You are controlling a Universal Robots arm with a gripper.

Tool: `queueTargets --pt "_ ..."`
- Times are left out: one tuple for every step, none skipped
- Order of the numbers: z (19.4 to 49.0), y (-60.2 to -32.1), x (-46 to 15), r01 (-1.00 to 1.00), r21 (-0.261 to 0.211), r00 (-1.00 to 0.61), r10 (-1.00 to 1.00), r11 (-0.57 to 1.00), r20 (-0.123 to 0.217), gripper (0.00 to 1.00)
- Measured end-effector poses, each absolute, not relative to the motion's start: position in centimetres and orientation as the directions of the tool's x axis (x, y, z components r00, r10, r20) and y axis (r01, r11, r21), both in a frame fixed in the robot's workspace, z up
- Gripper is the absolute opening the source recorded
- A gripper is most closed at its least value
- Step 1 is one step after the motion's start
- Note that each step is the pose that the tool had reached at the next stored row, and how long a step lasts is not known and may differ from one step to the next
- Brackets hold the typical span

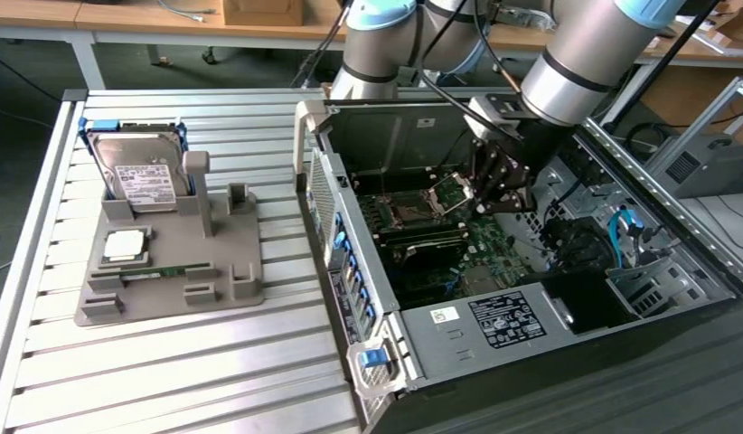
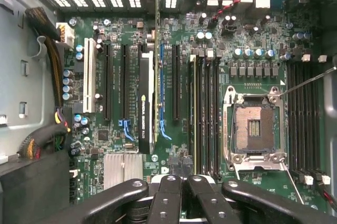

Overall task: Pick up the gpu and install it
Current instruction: 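Press down on the gpu until it lock into place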

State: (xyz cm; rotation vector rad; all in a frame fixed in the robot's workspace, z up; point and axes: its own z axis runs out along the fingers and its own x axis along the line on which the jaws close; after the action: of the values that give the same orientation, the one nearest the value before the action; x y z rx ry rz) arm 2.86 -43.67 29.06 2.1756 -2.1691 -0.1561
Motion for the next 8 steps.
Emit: queueTargets --pt "29.3 -43.7 2.7 -0.993 0.115 0.002 -1.0 -0.004 -0.026 0.11" --pt "29.3 -43.7 2.7 -0.993 0.115 0.002 -1.0 -0.004 -0.026 0.11" --pt "29.3 -43.7 2.6 -0.993 0.114 0.002 -1.0 -0.005 -0.026 0.11" --pt "29.3 -43.7 2.5 -0.993 0.114 0.002 -1.0 -0.005 -0.026 0.11" --pt "29.3 -43.7 2.3 -0.993 0.114 0.002 -1.0 -0.005 -0.026 0.11" --pt "29.3 -43.7 1.9 -0.994 0.113 0.002 -1.0 -0.004 -0.026 0.11" --pt "29.3 -43.7 1.2 -0.994 0.113 0.002 -1.0 -0.004 -0.025 0.11" --pt "29.3 -43.8 0.9 -0.994 0.113 0.002 -1.0 -0.004 -0.026 0.11"
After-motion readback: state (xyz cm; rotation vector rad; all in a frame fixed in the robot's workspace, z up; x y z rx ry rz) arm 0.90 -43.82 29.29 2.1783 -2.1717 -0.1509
